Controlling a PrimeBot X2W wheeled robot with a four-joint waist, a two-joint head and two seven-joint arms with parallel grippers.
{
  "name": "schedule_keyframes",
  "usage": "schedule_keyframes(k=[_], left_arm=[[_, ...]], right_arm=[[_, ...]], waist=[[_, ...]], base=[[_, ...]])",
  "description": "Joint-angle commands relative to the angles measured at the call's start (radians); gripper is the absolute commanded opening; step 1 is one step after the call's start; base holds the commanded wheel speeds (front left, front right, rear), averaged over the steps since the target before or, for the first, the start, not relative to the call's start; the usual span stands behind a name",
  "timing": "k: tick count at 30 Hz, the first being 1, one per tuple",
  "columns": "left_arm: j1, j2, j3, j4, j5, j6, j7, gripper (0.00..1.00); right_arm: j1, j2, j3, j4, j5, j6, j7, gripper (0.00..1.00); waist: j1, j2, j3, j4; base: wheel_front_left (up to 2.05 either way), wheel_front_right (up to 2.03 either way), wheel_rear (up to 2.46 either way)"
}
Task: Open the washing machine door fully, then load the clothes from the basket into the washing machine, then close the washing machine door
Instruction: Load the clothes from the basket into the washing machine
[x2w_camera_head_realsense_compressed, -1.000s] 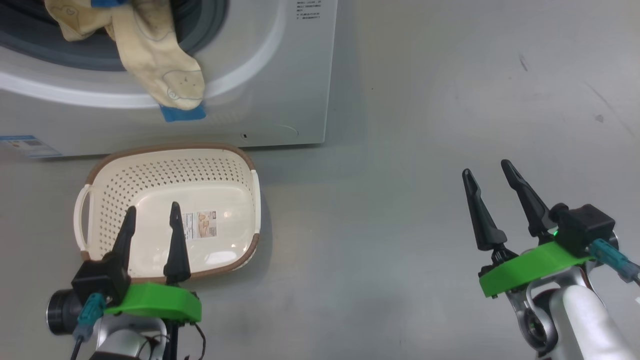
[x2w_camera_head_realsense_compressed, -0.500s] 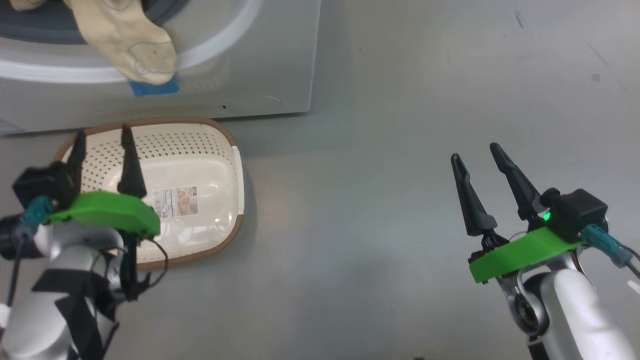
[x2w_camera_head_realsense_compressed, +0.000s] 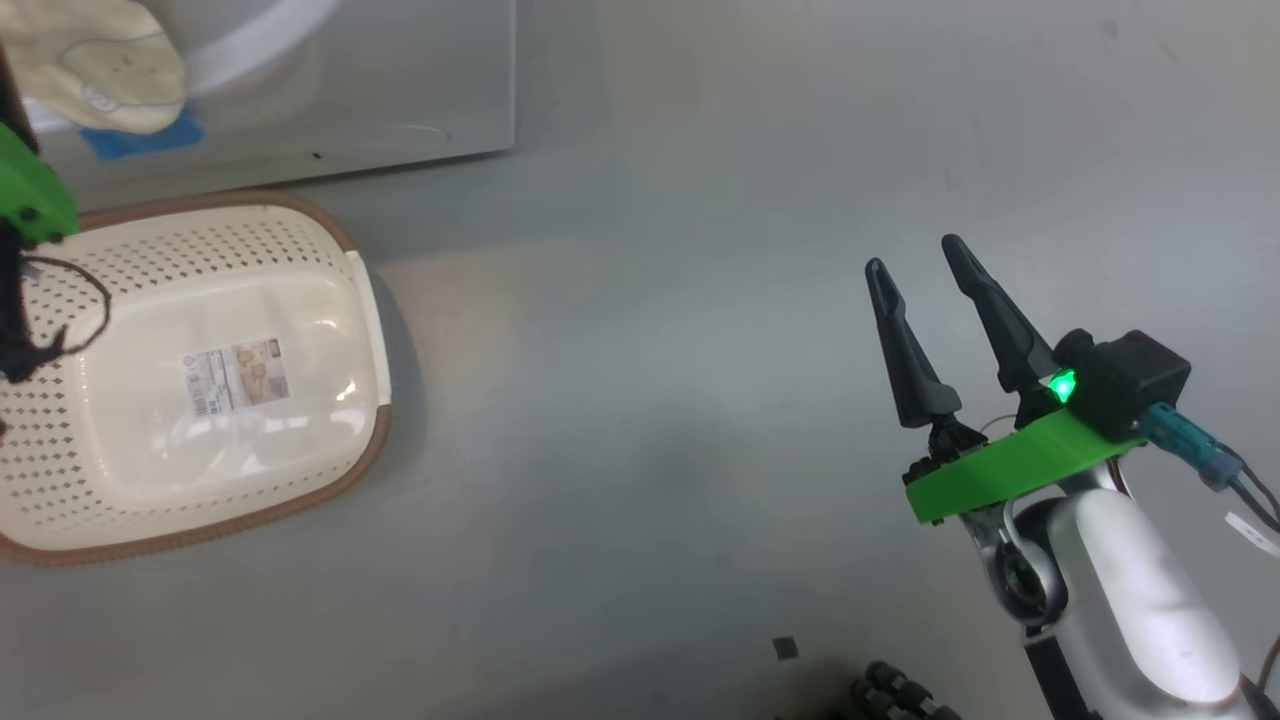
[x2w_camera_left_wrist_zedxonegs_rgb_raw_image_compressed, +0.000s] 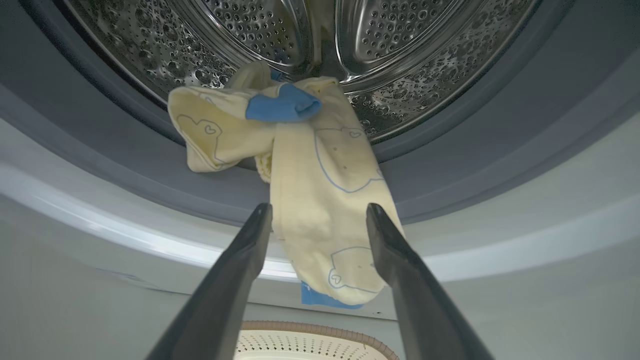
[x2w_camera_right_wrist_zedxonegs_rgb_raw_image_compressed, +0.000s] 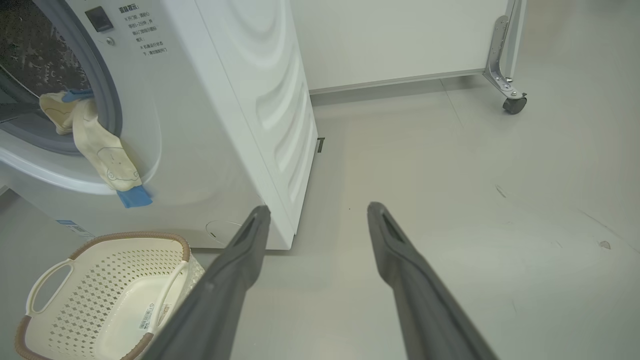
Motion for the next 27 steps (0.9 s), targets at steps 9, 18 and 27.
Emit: schedule_keyframes(k=[9,18,27], left_arm=[[-0.207,0.151,0.063,0.047,-0.028,-0.03,0.174,1.0],[-0.294,0.207,0.044,0.106,-0.03,-0.019,0.337,1.0],[-0.334,0.235,0.038,0.101,-0.013,0.018,0.386,0.0]], right_arm=[[-0.046,0.007,0.041,-0.016,0.035,0.004,-0.014,1.0],[-0.055,0.01,0.059,-0.022,0.058,0.004,-0.014,1.0],[-0.057,0.01,0.064,-0.029,0.076,0.004,-0.014,1.0]], waist=[[-0.0002,0.0,0.095,-0.084],[-0.0002,0.0,0.139,-0.124],[-0.0002,0.0,0.163,-0.134]], base=[[0.0,0.0,0.0],[0.0,0.0,0.0],[0.0,0.0,0.0]])
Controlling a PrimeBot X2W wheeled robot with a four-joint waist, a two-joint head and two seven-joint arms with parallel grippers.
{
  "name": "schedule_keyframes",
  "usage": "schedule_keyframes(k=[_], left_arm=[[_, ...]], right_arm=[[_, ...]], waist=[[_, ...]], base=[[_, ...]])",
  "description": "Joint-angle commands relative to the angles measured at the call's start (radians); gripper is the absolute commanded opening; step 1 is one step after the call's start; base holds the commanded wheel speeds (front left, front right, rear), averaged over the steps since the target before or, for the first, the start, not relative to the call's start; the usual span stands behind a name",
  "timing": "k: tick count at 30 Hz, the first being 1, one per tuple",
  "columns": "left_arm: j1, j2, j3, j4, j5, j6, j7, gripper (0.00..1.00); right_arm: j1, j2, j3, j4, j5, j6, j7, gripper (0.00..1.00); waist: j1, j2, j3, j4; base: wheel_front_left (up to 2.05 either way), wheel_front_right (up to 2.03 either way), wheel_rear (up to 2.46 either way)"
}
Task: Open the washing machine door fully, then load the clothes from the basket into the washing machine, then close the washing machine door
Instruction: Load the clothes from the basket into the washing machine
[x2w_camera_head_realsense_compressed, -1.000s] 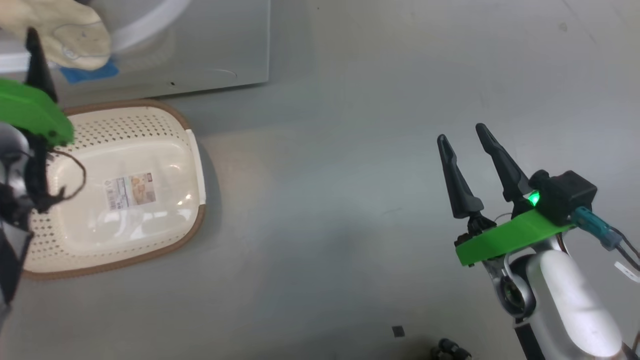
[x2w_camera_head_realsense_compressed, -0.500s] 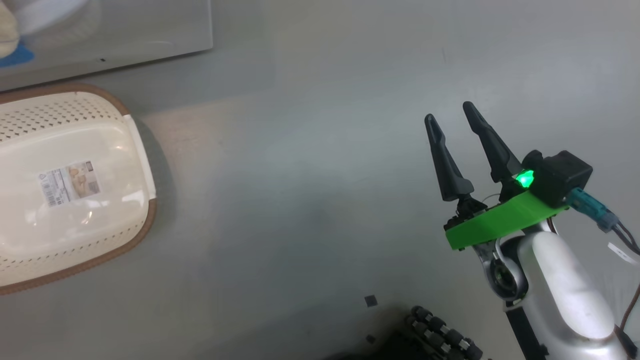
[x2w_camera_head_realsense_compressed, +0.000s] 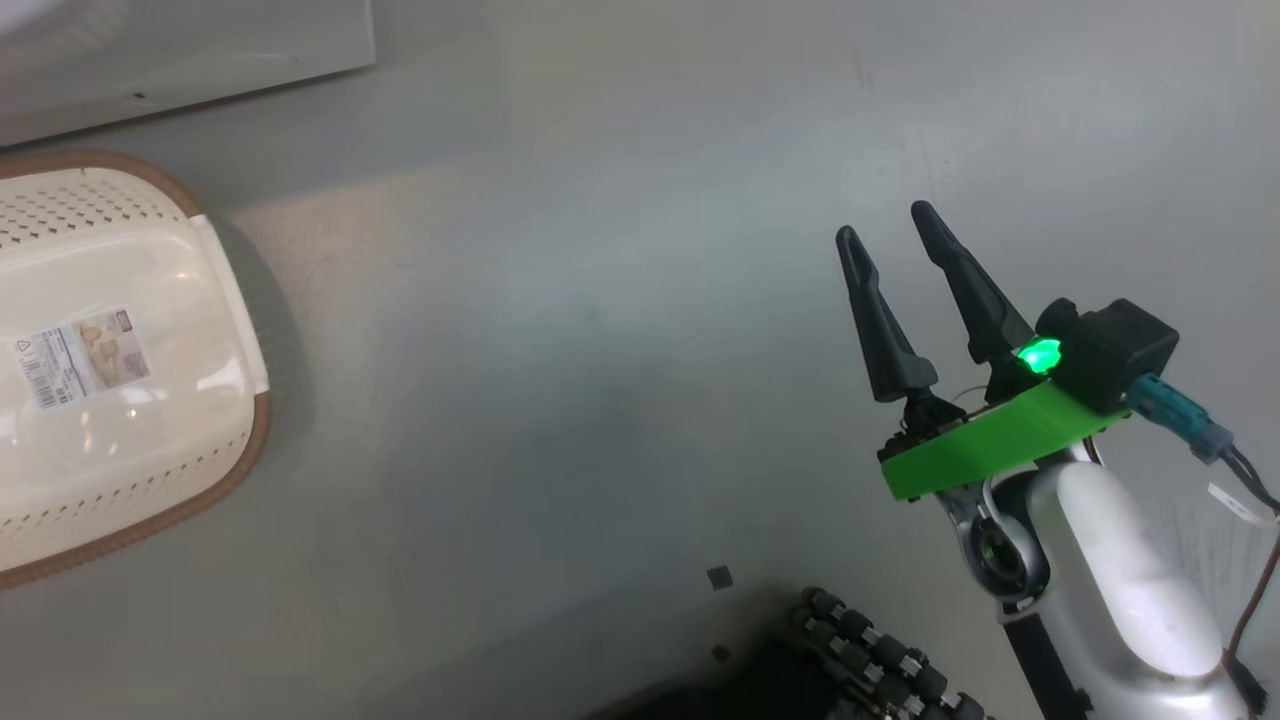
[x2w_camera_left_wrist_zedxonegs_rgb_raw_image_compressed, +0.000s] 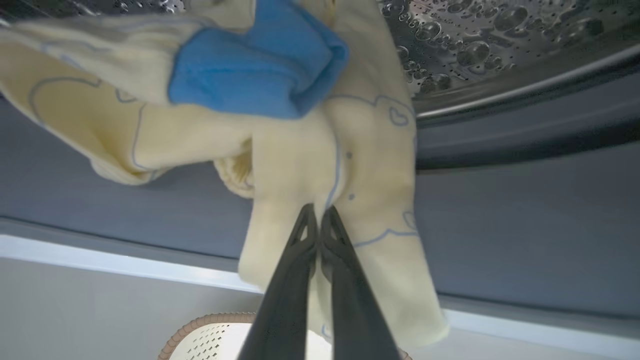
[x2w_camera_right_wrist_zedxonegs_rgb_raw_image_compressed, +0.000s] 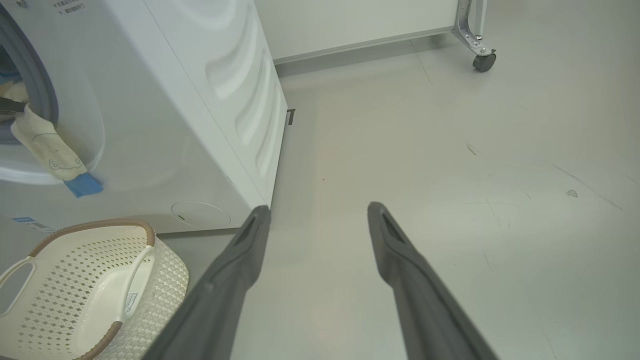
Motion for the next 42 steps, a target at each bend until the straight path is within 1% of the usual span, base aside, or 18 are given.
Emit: schedule_keyframes(k=[1,6,12,15,17,18,22,26,27,31,33,35,37,38,40,41,42], left_arm=[[-0.04,0.073,0.033,-0.032,0.015,0.006,-0.005,0.0],[-0.089,0.104,0.022,-0.053,0.063,0.013,-0.041,0.0],[-0.176,0.184,0.001,-0.058,0.149,-0.008,-0.103,0.0],[-0.222,0.214,0.003,-0.07,0.186,-0.01,-0.164,0.0],[-0.256,0.221,0.012,-0.072,0.197,-0.01,-0.212,0.0],[-0.256,0.221,0.012,-0.072,0.197,-0.01,-0.212,0.0],[-0.327,0.247,0.002,-0.073,0.257,-0.013,-0.302,0.0],[-0.408,0.272,-0.017,-0.079,0.327,-0.007,-0.374,0.0],[-0.426,0.273,-0.022,-0.082,0.339,-0.007,-0.385,0.0],[-0.494,0.27,-0.04,-0.107,0.394,0.013,-0.433,0.0],[-0.519,0.27,-0.049,-0.133,0.423,0.025,-0.477,0.0],[-0.53,0.264,-0.042,-0.145,0.428,0.041,-0.512,0.0],[-0.519,0.265,-0.051,-0.154,0.42,0.023,-0.527,0.0],[-0.5,0.255,-0.038,-0.125,0.388,0.031,-0.479,0.0],[-0.465,0.243,-0.032,-0.103,0.34,0.024,-0.4,0.47],[-0.454,0.239,-0.027,-0.101,0.322,0.026,-0.371,0.8],[-0.446,0.233,-0.019,-0.104,0.302,0.029,-0.351,1.0]], right_arm=[[0.0,-0.001,0.013,-0.029,0.008,0.004,-0.011,1.0],[-0.008,-0.001,0.02,-0.032,0.012,0.004,-0.011,1.0],[-0.025,-0.001,0.039,-0.044,0.033,0.004,-0.011,1.0],[-0.029,-0.001,0.048,-0.045,0.05,0.004,-0.011,1.0],[-0.033,-0.001,0.059,-0.043,0.059,0.004,-0.011,1.0],[-0.033,-0.001,0.059,-0.043,0.059,0.004,-0.011,1.0],[-0.047,-0.001,0.086,-0.043,0.079,0.004,-0.011,1.0],[-0.057,-0.001,0.105,-0.043,0.097,0.004,-0.011,1.0],[-0.057,-0.001,0.108,-0.042,0.1,0.004,-0.011,1.0],[-0.06,-0.001,0.121,-0.042,0.115,0.004,-0.011,1.0],[-0.064,-0.001,0.129,-0.043,0.119,0.004,-0.011,1.0],[-0.068,-0.001,0.137,-0.044,0.123,0.004,-0.011,1.0],[-0.071,-0.001,0.143,-0.045,0.126,0.004,-0.011,1.0],[-0.073,-0.001,0.148,-0.042,0.126,0.004,-0.011,1.0],[-0.074,-0.001,0.15,-0.037,0.124,0.004,-0.011,1.0],[-0.076,-0.001,0.151,-0.036,0.123,0.004,-0.011,1.0],[-0.078,-0.001,0.151,-0.036,0.122,0.004,-0.011,1.0]], waist=[[0.0,0.0,0.004,0.001],[0.0,0.0,0.022,-0.002],[0.0,0.0,0.071,-0.035],[0.0,0.0,0.101,-0.053],[0.0,0.0,0.121,-0.065],[0.0,0.0,0.121,-0.065],[0.0,0.0,0.155,-0.094],[0.0,0.0,0.18,-0.122],[0.0,0.0,0.186,-0.126],[0.0,0.0,0.209,-0.138],[0.0,0.0,0.221,-0.14],[0.0,0.0,0.228,-0.141],[0.0,0.0,0.235,-0.137],[0.0,0.0,0.235,-0.135],[0.0,0.0,0.235,-0.127],[0.0,0.0,0.236,-0.125],[0.0,0.0,0.238,-0.123]], base=[[0.0,0.0,0.0],[0.0,0.0,0.0],[0.0,0.0,0.0],[0.0,0.0,0.0],[0.0,0.0,0.0],[0.0,0.0,0.0],[0.0,0.0,0.0],[0.0,0.0,0.0],[0.0,0.0,0.0],[0.0,0.0,0.0],[0.0,0.0,0.0],[0.0,0.0,0.0],[0.0,0.0,0.0],[0.0,0.0,0.0],[0.0,0.0,0.0],[0.0,0.0,0.0],[0.0,0.0,0.0]])
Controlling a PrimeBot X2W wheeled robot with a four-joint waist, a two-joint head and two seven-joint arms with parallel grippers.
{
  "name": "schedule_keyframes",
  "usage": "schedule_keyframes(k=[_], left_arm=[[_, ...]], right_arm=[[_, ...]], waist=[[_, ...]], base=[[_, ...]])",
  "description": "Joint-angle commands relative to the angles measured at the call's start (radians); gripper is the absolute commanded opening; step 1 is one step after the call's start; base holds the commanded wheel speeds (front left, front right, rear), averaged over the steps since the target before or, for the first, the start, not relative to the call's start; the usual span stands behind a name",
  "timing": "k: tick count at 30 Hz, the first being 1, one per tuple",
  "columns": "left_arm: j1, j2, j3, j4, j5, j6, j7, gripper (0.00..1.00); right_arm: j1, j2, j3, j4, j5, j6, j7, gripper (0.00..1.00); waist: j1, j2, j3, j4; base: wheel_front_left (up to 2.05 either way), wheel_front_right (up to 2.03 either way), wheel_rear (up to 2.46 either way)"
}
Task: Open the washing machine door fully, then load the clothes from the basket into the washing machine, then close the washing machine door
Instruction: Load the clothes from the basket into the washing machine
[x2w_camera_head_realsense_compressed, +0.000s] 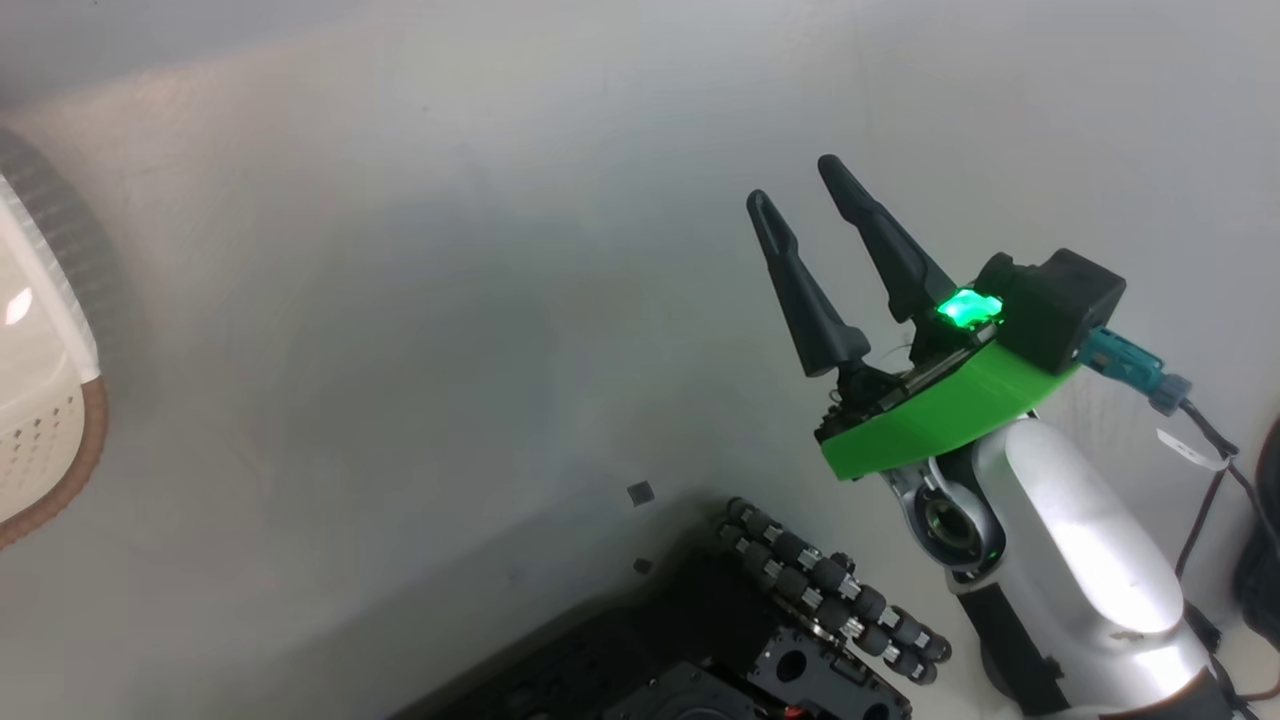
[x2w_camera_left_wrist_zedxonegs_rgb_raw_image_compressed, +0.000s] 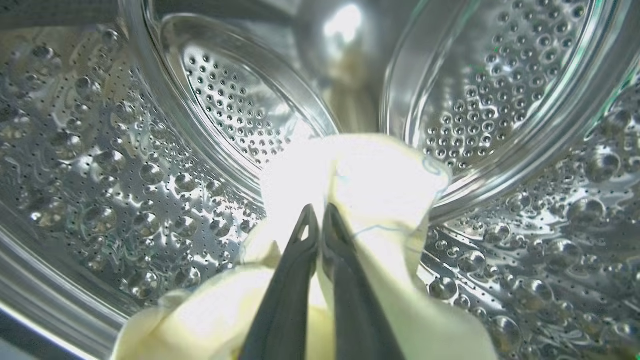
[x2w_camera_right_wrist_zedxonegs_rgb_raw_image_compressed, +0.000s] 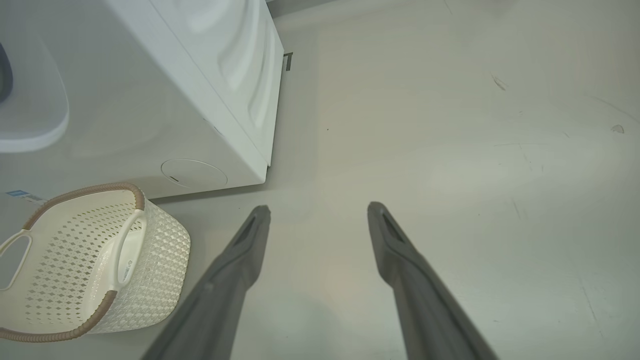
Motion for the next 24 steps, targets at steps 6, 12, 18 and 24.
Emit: schedule_keyframes(k=[6,12,18,24], left_arm=[[0.029,0.026,0.039,-0.062,-0.048,0.014,0.07,1.0],[0.061,-0.004,0.062,-0.073,-0.117,0.013,0.088,1.0],[0.161,-0.041,0.095,-0.076,-0.191,0.016,0.043,1.0],[0.266,-0.074,0.119,-0.093,-0.245,0.008,-0.024,1.0]], right_arm=[[0.02,-0.007,-0.002,-0.015,-0.011,0.004,-0.01,1.0],[0.019,-0.007,-0.029,-0.015,-0.035,0.004,-0.01,1.0],[0.024,-0.007,-0.077,-0.022,-0.067,0.004,-0.01,1.0],[0.034,-0.011,-0.114,-0.026,-0.095,0.004,-0.01,1.0]], waist=[[0.0,-0.0001,-0.002,0.017],[0.0,-0.0001,-0.021,0.057],[0.0,-0.0001,-0.057,0.105],[0.0,-0.0001,-0.101,0.148]], base=[[0.0,0.0,0.0],[0.0,0.0,0.0],[0.0,0.0,0.0],[0.0,0.0,0.0]])
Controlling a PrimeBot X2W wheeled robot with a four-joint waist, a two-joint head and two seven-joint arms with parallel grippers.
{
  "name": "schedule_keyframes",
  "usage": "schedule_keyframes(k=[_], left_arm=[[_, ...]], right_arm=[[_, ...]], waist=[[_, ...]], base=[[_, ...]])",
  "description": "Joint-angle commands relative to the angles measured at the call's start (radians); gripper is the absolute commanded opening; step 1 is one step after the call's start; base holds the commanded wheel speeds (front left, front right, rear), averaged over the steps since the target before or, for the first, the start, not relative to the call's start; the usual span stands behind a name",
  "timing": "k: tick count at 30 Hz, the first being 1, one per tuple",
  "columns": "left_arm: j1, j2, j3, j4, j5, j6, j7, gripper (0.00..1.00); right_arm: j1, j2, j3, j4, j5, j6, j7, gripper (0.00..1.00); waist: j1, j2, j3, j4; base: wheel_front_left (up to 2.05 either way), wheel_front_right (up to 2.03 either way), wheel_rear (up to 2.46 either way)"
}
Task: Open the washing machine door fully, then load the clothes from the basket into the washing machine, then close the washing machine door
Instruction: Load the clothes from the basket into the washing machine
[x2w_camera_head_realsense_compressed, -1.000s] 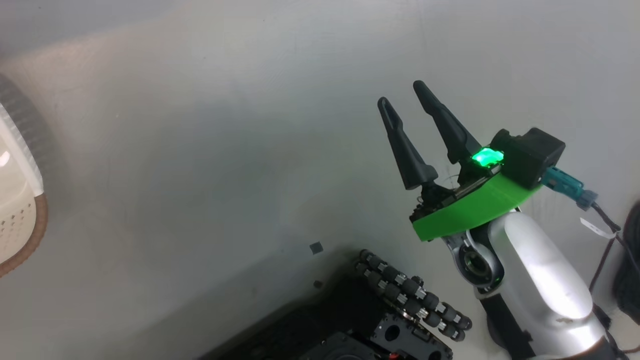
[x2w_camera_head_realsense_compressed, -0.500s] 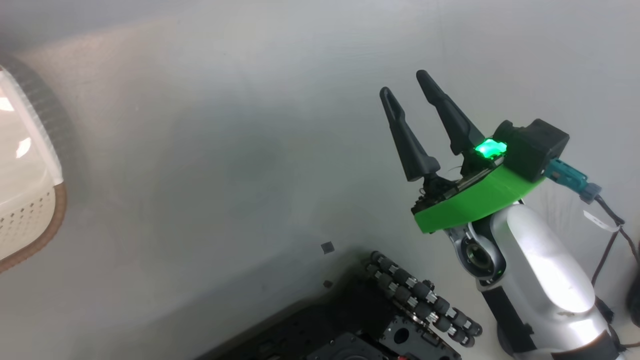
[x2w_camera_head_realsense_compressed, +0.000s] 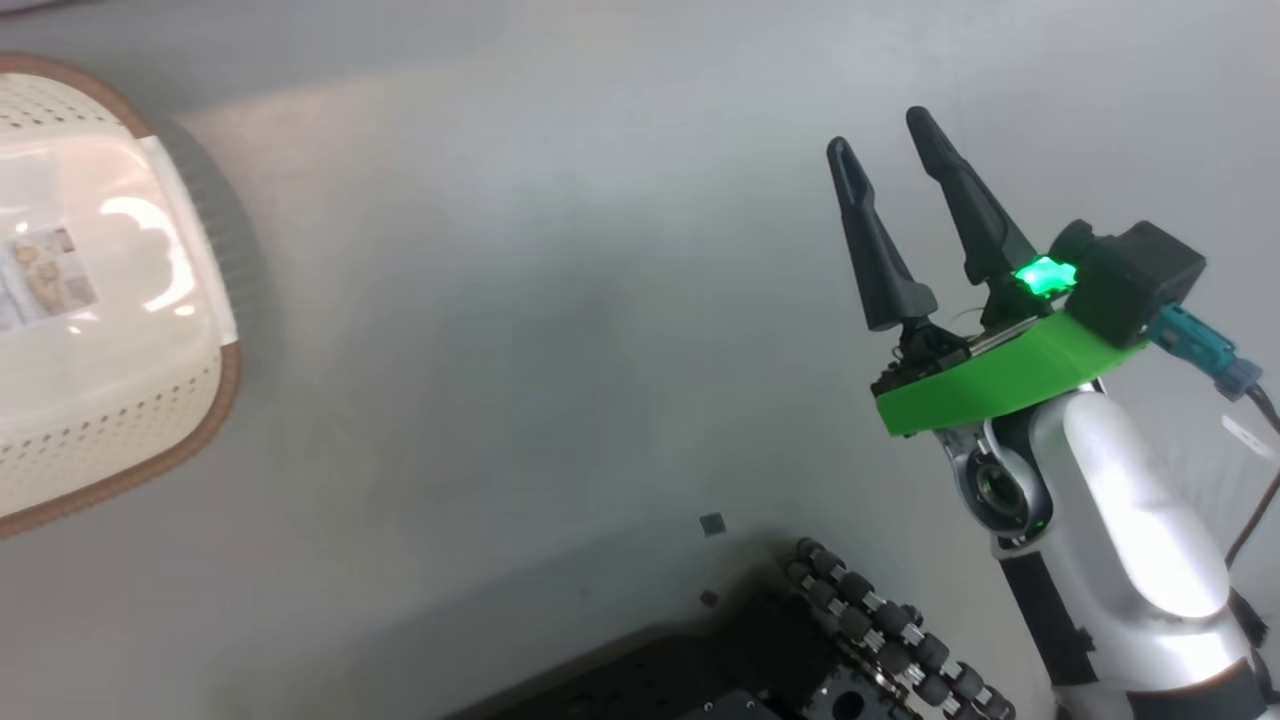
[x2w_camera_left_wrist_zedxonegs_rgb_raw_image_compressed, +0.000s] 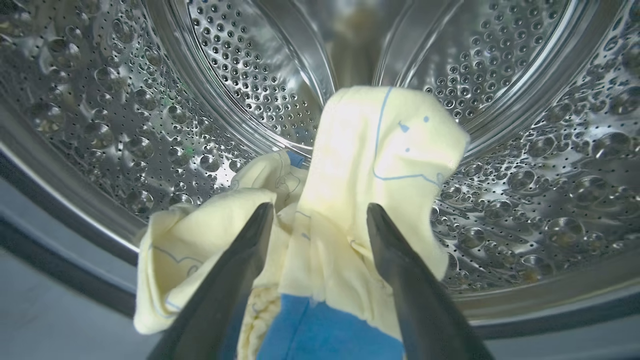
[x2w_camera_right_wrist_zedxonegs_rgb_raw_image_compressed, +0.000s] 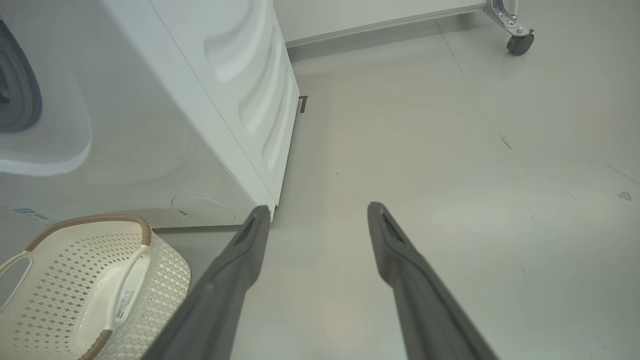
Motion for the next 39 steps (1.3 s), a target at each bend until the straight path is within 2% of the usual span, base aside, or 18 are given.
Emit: schedule_keyframes(k=[1,7,13,19,28,35,39], left_arm=[[0.011,0.042,0.039,-0.038,-0.007,0.001,-0.011,1.0],[0.165,-0.002,0.057,-0.064,-0.044,0.009,-0.103,1.0],[0.361,-0.064,0.079,-0.119,-0.079,0.019,-0.24,1.0],[0.597,-0.131,0.056,-0.228,-0.061,0.06,-0.352,1.0],[0.891,-0.23,0.028,-0.394,-0.008,0.165,-0.398,1.0],[1.017,-0.313,-0.041,-0.43,0.037,0.206,-0.403,1.0],[1.063,-0.346,-0.062,-0.418,0.044,0.214,-0.404,1.0]], right_arm=[[0.044,-0.013,0.004,-0.028,-0.009,0.004,-0.01,1.0],[0.059,-0.03,-0.032,-0.034,-0.034,0.004,-0.01,1.0],[0.088,-0.044,-0.076,-0.032,-0.058,0.004,-0.01,1.0],[0.133,-0.057,-0.109,-0.028,-0.084,0.004,-0.01,1.0],[0.195,-0.067,-0.12,-0.007,-0.109,0.004,-0.008,1.0],[0.231,-0.076,-0.122,-0.006,-0.129,0.004,0.008,1.0],[0.25,-0.079,-0.12,-0.009,-0.136,0.004,0.019,1.0]], waist=[[0.0,0.0,-0.026,0.023],[0.0,0.0,-0.093,0.07],[0.0,0.0,-0.177,0.114],[0.0,0.0,-0.266,0.162],[0.0,0.0,-0.39,0.206],[0.0,0.0,-0.461,0.234],[0.0,0.0,-0.499,0.247]], base=[[0.0,0.0,0.0],[0.0,0.0,0.0],[0.0,0.0,0.0],[0.0,0.0,0.0],[0.0,0.0,0.0],[0.0,0.0,0.0],[0.0,0.0,0.0]])
